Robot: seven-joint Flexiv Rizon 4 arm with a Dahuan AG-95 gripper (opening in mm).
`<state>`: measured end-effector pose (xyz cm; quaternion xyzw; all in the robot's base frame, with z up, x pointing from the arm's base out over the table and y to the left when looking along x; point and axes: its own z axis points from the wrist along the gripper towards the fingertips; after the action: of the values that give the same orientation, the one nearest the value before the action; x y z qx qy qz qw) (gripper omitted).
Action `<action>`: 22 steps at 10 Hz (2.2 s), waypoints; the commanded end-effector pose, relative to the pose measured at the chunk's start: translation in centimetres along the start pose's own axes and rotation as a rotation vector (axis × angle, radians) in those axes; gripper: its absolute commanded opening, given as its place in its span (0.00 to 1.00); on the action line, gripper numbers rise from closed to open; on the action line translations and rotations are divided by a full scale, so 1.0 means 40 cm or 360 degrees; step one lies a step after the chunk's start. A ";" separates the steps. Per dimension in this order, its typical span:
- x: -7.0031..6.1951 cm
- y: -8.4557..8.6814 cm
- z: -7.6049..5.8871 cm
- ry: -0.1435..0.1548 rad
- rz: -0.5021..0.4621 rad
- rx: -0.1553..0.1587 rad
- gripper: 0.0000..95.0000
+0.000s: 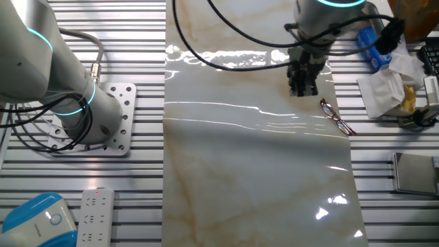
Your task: Unfold the leg of the glasses (with one hand)
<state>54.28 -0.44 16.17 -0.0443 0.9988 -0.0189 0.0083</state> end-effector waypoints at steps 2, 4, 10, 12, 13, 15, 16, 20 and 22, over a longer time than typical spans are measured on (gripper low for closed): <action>-0.053 -0.015 0.013 0.0000 -0.0007 -0.0004 0.00; -0.082 -0.022 0.021 0.0003 -0.0014 -0.0008 0.00; -0.160 -0.077 0.052 -0.0001 -0.0045 -0.0029 0.00; -0.198 -0.079 0.059 0.0003 -0.0044 -0.0026 0.00; -0.214 -0.080 0.058 0.0007 -0.0044 -0.0031 0.00; -0.246 -0.081 0.067 0.0010 -0.0046 -0.0031 0.00; -0.263 -0.080 0.075 0.0008 -0.0044 -0.0036 0.00; -0.299 -0.075 0.098 0.0001 -0.0040 -0.0039 0.00; -0.319 -0.074 0.085 0.0012 -0.0037 -0.0043 0.00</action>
<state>67.37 -2.36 13.37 -0.0563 0.9984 -0.0046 0.0016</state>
